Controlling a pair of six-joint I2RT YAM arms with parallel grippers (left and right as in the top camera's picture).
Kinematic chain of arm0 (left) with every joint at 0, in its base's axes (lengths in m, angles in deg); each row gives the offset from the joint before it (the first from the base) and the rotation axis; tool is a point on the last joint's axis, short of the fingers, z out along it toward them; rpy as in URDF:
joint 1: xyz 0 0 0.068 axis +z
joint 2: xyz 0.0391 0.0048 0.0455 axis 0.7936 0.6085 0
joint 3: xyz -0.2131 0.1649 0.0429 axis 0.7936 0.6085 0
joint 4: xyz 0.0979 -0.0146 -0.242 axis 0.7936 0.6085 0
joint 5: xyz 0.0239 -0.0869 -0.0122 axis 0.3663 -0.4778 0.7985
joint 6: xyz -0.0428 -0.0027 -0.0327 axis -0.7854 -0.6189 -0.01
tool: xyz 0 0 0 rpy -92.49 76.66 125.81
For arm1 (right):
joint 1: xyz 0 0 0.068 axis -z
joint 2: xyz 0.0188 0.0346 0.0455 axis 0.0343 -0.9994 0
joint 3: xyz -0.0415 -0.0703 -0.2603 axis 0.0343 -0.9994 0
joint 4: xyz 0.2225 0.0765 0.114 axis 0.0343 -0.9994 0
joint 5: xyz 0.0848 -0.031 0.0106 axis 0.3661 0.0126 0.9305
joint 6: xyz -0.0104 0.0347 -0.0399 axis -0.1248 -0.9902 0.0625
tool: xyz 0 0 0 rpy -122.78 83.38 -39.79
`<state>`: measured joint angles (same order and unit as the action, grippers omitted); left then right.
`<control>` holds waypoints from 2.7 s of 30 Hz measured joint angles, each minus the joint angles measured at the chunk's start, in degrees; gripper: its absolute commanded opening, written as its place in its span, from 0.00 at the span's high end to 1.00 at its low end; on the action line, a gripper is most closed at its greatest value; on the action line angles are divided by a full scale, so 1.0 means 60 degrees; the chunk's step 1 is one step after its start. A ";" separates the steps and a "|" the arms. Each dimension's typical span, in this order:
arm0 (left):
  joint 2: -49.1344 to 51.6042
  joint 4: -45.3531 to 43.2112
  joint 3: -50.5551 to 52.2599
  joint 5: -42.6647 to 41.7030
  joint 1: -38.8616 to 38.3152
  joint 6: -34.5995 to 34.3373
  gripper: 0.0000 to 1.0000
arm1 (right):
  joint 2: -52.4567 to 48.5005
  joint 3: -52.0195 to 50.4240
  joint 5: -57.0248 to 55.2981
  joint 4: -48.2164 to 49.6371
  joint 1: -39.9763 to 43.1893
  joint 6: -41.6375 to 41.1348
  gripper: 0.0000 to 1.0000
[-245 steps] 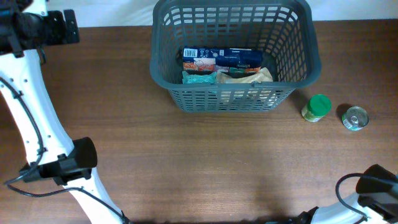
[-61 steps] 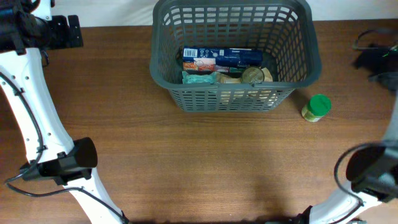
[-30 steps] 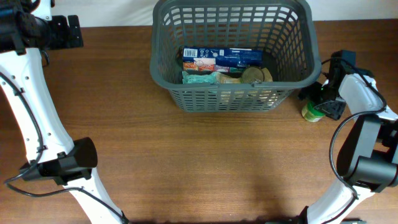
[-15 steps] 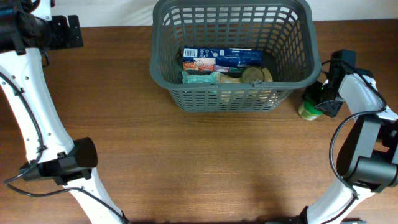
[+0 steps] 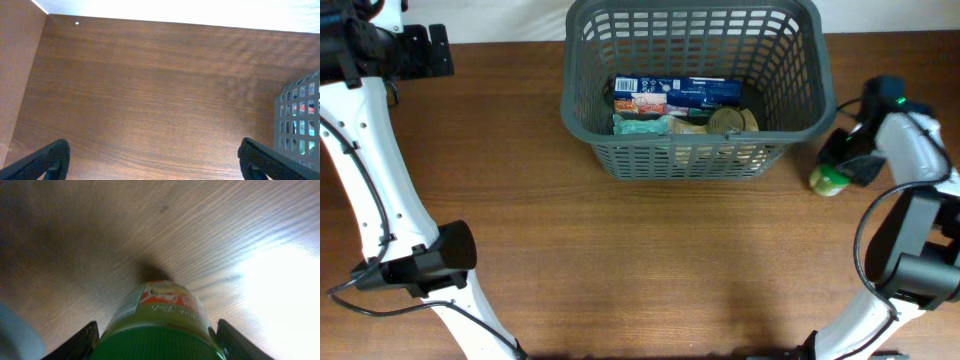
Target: Pack container
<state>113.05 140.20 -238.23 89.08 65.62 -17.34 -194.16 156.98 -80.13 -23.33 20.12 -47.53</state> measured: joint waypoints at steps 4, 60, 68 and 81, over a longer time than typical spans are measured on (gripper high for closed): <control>0.0000 -0.0007 0.0000 0.0000 0.0000 0.0000 0.01 | 0.0306 0.2925 -0.0098 -0.1588 0.0630 0.0000 0.71; 0.0000 0.0000 0.0000 0.0000 0.0000 0.0000 0.01 | 0.0412 0.9158 -0.0743 -0.2936 -0.3807 0.3570 0.07; 0.0000 0.0000 0.0000 0.0000 0.0000 0.0000 0.01 | 0.2189 1.0542 -0.1366 -0.4575 -0.1923 0.3566 0.06; 0.0000 -0.0004 0.0000 0.0000 0.0000 0.0000 0.01 | 0.9045 0.8160 -0.2579 -0.6353 -0.1923 0.3111 0.01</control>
<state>113.05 140.17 -238.23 89.08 65.62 -17.34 -139.89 205.94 -95.60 -61.45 8.58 -28.86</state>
